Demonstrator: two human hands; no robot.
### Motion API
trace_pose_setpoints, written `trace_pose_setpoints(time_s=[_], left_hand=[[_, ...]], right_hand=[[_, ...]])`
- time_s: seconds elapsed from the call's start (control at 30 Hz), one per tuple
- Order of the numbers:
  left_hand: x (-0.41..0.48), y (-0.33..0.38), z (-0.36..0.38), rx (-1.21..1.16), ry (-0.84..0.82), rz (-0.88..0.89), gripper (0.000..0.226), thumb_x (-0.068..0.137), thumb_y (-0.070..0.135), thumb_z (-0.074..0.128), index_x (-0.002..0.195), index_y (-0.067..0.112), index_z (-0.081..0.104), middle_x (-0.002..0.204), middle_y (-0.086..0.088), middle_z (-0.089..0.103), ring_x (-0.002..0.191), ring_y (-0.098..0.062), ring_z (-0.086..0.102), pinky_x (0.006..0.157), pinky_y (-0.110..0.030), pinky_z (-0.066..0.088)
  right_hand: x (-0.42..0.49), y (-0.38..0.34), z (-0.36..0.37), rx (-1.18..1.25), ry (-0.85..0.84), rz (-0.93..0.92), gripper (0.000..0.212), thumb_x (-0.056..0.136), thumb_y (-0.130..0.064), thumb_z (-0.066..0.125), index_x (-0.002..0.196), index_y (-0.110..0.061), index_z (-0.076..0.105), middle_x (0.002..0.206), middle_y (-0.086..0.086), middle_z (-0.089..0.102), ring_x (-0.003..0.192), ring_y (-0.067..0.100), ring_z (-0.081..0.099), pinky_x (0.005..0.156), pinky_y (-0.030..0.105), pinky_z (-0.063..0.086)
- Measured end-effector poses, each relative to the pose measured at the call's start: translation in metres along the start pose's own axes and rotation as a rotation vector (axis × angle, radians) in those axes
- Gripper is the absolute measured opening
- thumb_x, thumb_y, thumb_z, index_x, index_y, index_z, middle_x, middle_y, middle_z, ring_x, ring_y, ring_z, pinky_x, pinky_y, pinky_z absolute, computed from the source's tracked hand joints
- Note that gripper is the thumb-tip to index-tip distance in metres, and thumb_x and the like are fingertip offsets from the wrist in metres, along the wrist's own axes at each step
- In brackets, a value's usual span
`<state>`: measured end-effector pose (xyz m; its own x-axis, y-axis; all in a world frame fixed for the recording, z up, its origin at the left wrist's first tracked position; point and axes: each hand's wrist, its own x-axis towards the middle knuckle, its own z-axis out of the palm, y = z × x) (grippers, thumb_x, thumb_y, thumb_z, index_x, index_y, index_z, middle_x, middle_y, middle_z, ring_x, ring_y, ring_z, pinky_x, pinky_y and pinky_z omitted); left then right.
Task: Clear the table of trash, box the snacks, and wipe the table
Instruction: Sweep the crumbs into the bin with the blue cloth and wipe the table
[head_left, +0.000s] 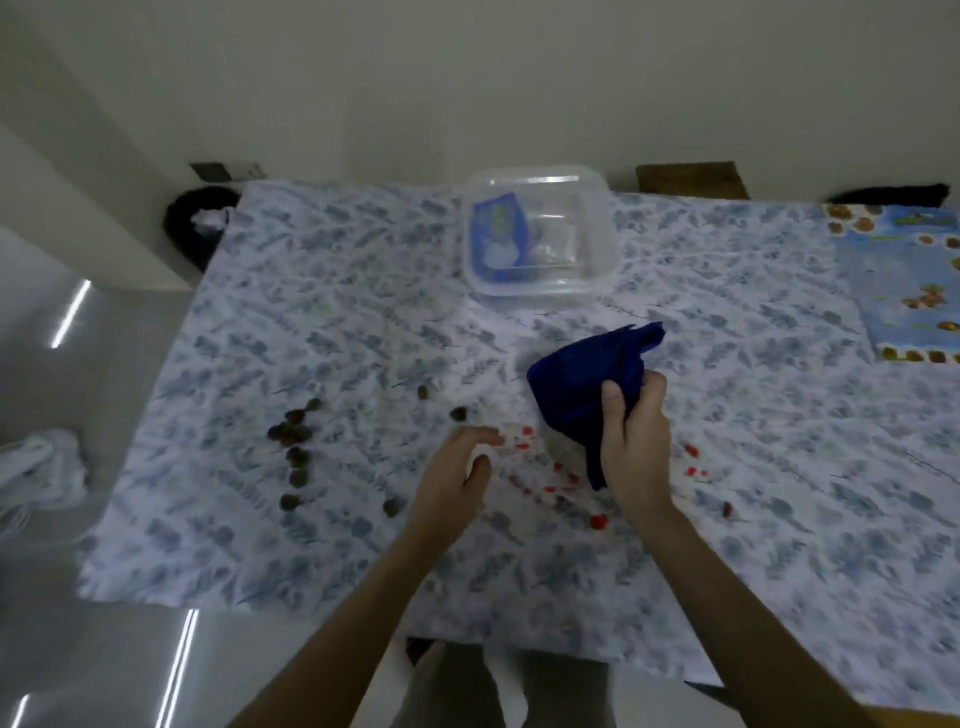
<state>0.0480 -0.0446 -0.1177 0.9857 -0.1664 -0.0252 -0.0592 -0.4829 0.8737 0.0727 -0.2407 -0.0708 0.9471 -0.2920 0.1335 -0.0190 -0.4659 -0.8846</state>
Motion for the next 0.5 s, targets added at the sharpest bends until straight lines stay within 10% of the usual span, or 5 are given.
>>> trace_pose_setpoints(time_s=[0.27, 0.37, 0.5], left_hand=[[-0.022, -0.085, -0.136, 0.069, 0.146, -0.059, 0.030, 0.094, 0.001, 0.047, 0.107, 0.026, 0.058, 0.122, 0.003, 0.057, 0.105, -0.006, 0.058, 0.088, -0.012, 0.045], [-0.024, -0.111, -0.167, 0.092, 0.225, -0.118, 0.022, 0.096, 0.008, 0.048, 0.106, 0.024, 0.059, 0.122, 0.001, 0.055, 0.083, -0.004, 0.062, 0.069, -0.014, 0.053], [-0.024, -0.152, -0.188, 0.309, 0.236, -0.117, 0.025, 0.096, 0.008, 0.049, 0.118, 0.011, 0.057, 0.139, -0.006, 0.046, 0.124, -0.012, 0.047, 0.099, -0.018, 0.038]], right_hand=[[0.001, -0.041, 0.092, -0.013, -0.011, -0.055, 0.014, 0.100, -0.029, 0.038, 0.102, -0.015, 0.036, 0.074, -0.007, 0.051, 0.054, 0.003, 0.050, 0.042, 0.013, 0.034], [0.000, -0.031, 0.112, -0.220, -0.215, -0.044, 0.019, 0.099, -0.033, 0.039, 0.104, -0.015, 0.039, 0.076, -0.010, 0.052, 0.058, 0.004, 0.051, 0.043, 0.017, 0.035], [-0.014, -0.002, 0.130, -0.424, -0.680, -0.012, 0.043, 0.096, -0.036, 0.043, 0.123, -0.004, 0.041, 0.112, 0.003, 0.061, 0.084, 0.009, 0.059, 0.067, 0.013, 0.044]])
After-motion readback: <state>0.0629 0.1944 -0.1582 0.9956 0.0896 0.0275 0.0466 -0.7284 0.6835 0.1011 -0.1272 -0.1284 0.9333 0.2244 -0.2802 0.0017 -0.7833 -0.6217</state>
